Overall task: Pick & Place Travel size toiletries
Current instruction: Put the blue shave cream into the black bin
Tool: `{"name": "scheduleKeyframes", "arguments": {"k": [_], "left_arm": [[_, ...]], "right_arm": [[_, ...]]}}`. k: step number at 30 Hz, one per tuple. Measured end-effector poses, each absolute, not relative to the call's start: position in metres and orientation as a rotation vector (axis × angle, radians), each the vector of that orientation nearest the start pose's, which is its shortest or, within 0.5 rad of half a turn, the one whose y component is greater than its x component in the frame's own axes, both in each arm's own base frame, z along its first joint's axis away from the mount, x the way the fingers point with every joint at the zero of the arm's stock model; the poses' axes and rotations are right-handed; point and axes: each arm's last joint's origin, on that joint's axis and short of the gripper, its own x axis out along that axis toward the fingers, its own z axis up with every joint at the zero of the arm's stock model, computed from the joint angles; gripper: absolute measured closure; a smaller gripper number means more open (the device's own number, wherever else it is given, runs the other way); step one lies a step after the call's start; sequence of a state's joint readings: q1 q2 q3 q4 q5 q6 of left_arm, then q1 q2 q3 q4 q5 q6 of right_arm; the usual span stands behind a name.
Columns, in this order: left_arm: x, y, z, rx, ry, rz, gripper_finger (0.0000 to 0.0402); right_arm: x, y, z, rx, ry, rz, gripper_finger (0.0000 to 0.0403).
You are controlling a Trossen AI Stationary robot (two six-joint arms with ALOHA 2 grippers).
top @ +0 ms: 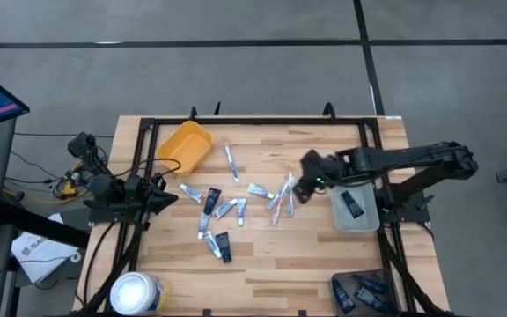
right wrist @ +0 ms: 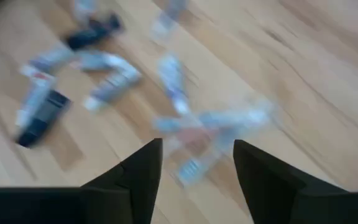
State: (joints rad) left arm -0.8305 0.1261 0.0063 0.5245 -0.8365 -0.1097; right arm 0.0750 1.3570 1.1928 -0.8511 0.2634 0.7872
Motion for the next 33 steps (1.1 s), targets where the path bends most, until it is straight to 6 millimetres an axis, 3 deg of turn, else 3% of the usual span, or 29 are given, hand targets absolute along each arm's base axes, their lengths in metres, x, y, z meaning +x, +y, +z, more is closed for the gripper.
{"name": "scheduleKeyframes", "arguments": {"k": [9, 16, 22, 27, 33], "left_arm": [[0.076, -0.051, 0.201, -0.408, -0.273, -0.009, 0.04], [0.076, -0.051, 0.201, -0.409, -0.273, -0.009, 0.04], [0.076, -0.051, 0.201, -0.409, -0.273, -0.009, 0.04], [0.076, -0.051, 0.201, -0.408, -0.273, -0.009, 0.04], [0.076, -0.051, 0.201, -0.409, -0.273, -0.009, 0.04]], "right_arm": [[0.361, 0.023, 0.279, 0.293, 0.913, -0.311, 0.0242], [0.425, 0.028, 0.256, 0.262, 1.016, -0.262, 0.0199], [0.46, 0.029, 0.228, 0.264, 1.151, -0.308, 0.0142], [0.481, 0.033, 0.209, 0.275, 1.215, -0.271, 0.0132], [0.496, 0.061, 0.215, 0.288, 1.152, -0.124, 0.0132]]}}
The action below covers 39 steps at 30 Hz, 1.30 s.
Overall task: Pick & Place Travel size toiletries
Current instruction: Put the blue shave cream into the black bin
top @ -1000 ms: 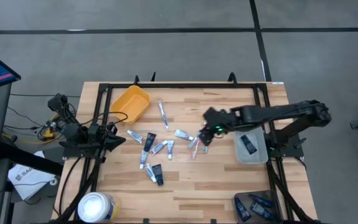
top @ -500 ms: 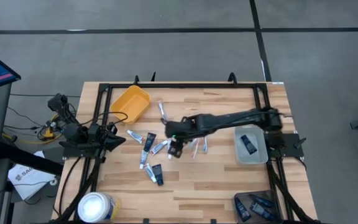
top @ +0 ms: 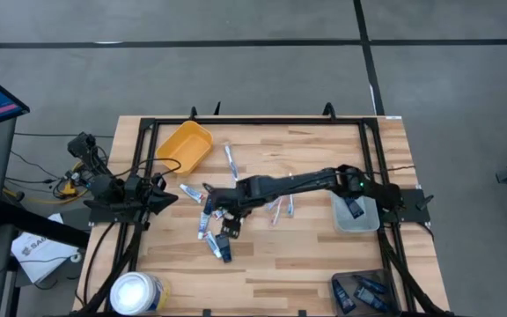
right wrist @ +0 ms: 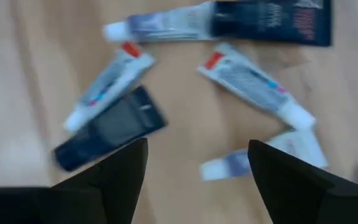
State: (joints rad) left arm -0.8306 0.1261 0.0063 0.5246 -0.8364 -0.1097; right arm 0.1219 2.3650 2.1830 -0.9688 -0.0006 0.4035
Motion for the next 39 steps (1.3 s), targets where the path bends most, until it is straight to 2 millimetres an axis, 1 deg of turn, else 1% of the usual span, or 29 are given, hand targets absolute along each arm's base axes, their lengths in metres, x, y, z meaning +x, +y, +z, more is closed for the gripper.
{"name": "scheduleKeyframes", "arguments": {"k": [3, 7, 10, 12, 13, 17, 21, 23, 25, 28, 31, 34, 37, 39], "left_arm": [[0.076, -0.051, 0.201, -0.409, -0.273, -0.009, 0.04], [0.076, -0.051, 0.201, -0.409, -0.273, -0.009, 0.04], [0.076, -0.051, 0.201, -0.409, -0.273, -0.009, 0.04], [0.076, -0.051, 0.201, -0.409, -0.273, -0.009, 0.04], [0.076, -0.051, 0.201, -0.409, -0.273, -0.009, 0.04], [0.076, -0.051, 0.201, -0.408, -0.273, -0.009, 0.04], [0.076, -0.051, 0.202, -0.414, -0.275, -0.01, 0.04], [0.075, -0.05, 0.203, -0.45, -0.287, -0.014, 0.04], [0.074, -0.048, 0.205, -0.484, -0.309, 0.033, 0.04], [0.075, -0.044, 0.207, -0.513, -0.323, 0.11, 0.04], [0.073, -0.043, 0.211, -0.543, -0.361, 0.077, 0.04], [0.071, -0.041, 0.216, -0.595, -0.41, 0.066, 0.04], [0.069, -0.036, 0.223, -0.761, -0.478, 0.082, 0.04], [0.067, -0.031, 0.235, -0.844, -0.519, 0.099, 0.04]], "right_arm": [[0.5, 0.074, 0.221, 0.301, 1.088, -0.095, 0.0132], [0.498, 0.088, 0.221, 0.289, 1.085, -0.072, 0.0132], [0.496, 0.102, 0.229, 0.276, 1.047, -0.032, 0.0132], [0.491, 0.112, 0.241, 0.269, 1.019, -0.001, 0.0132], [0.49, 0.116, 0.252, 0.275, 0.972, 0.02, 0.0132], [0.472, 0.126, 0.305, 0.286, 0.832, 0.084, 0.0132], [0.443, 0.124, 0.357, 0.282, 0.739, 0.119, 0.0132], [0.423, 0.122, 0.386, 0.273, 0.684, 0.139, 0.0132], [0.402, 0.118, 0.417, 0.263, 0.608, 0.158, 0.0132], [0.369, 0.116, 0.452, 0.245, 0.511, 0.115, 0.0132], [0.338, 0.117, 0.477, 0.191, 0.429, 0.053, 0.0132], [0.309, 0.118, 0.498, 0.147, 0.362, 0.0, 0.0132], [0.285, 0.123, 0.51, 0.108, 0.326, -0.046, 0.0132], [0.273, 0.128, 0.514, 0.07, 0.31, -0.066, 0.0132]]}}
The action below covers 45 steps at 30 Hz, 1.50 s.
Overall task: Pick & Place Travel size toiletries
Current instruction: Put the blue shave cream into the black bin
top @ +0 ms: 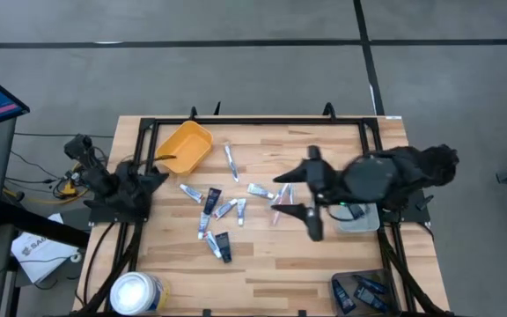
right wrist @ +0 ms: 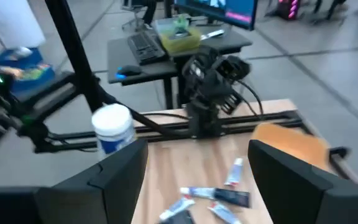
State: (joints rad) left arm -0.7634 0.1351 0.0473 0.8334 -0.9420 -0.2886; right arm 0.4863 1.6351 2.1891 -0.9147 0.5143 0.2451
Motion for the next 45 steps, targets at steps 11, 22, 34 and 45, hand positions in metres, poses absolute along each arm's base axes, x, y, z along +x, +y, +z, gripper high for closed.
{"name": "scheduleKeyframes", "arguments": {"k": [11, 22, 34, 45], "left_arm": [[0.076, -0.038, 0.338, -0.494, -0.568, 0.165, 0.0395], [0.133, -0.083, 0.356, -0.034, -0.072, 0.498, 0.0272], [0.191, -0.086, 0.28, -0.448, 0.33, 0.312, 0.0231], [0.213, -0.035, 0.218, -0.635, 0.89, 0.518, 0.0231]], "right_arm": [[0.205, 0.14, 0.537, -0.143, 0.249, -0.064, 0.0132], [0.146, 0.12, 0.531, -0.002, 0.301, -0.268, 0.0132], [0.135, 0.132, 0.514, 0.034, 0.304, -0.37, 0.0132], [0.133, 0.134, 0.514, 0.061, 0.285, -0.372, 0.0132]]}}
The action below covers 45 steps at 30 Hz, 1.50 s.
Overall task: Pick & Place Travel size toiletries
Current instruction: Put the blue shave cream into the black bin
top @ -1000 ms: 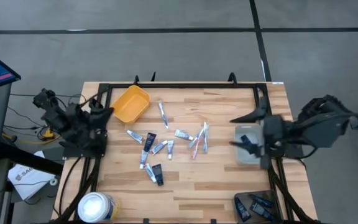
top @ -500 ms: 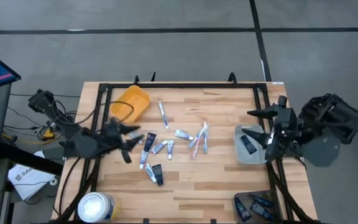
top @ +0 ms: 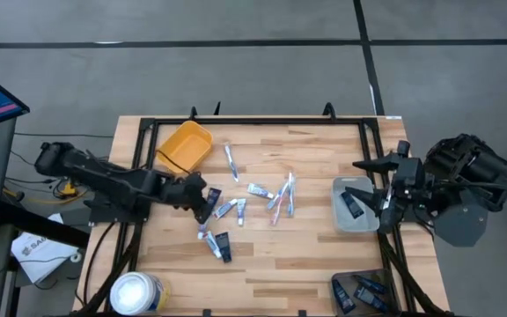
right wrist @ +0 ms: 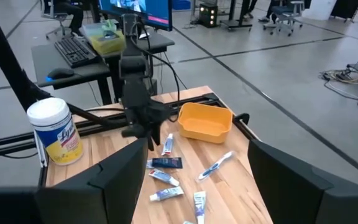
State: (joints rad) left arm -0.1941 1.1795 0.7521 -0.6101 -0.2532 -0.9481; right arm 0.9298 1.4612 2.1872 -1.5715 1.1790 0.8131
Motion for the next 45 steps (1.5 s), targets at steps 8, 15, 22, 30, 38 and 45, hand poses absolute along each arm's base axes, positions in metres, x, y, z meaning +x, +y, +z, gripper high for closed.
{"name": "scheduleKeyframes", "arguments": {"k": [8, 15, 22, 30, 38, 45], "left_arm": [[0.231, -0.026, 0.183, -0.575, 1.031, 0.622, 0.0185], [0.239, -0.026, 0.158, -0.594, 1.128, 0.69, 0.0177], [0.244, -0.027, 0.143, -0.574, 1.171, 0.712, 0.0182], [0.248, -0.023, 0.133, -0.584, 1.208, 0.734, 0.0183], [0.248, -0.02, 0.134, -0.619, 1.206, 0.72, 0.0247], [0.249, -0.018, 0.138, -0.66, 1.201, 0.696, 0.0284]], "right_arm": [[0.133, 0.134, 0.514, 0.061, 0.285, -0.372, 0.0132], [0.133, 0.134, 0.515, 0.062, 0.286, -0.371, 0.0132], [0.133, 0.134, 0.514, 0.063, 0.287, -0.371, 0.0132], [0.133, 0.134, 0.514, 0.063, 0.287, -0.371, 0.0132], [0.133, 0.134, 0.514, 0.063, 0.287, -0.37, 0.0132], [0.133, 0.134, 0.515, 0.063, 0.287, -0.37, 0.0132]]}}
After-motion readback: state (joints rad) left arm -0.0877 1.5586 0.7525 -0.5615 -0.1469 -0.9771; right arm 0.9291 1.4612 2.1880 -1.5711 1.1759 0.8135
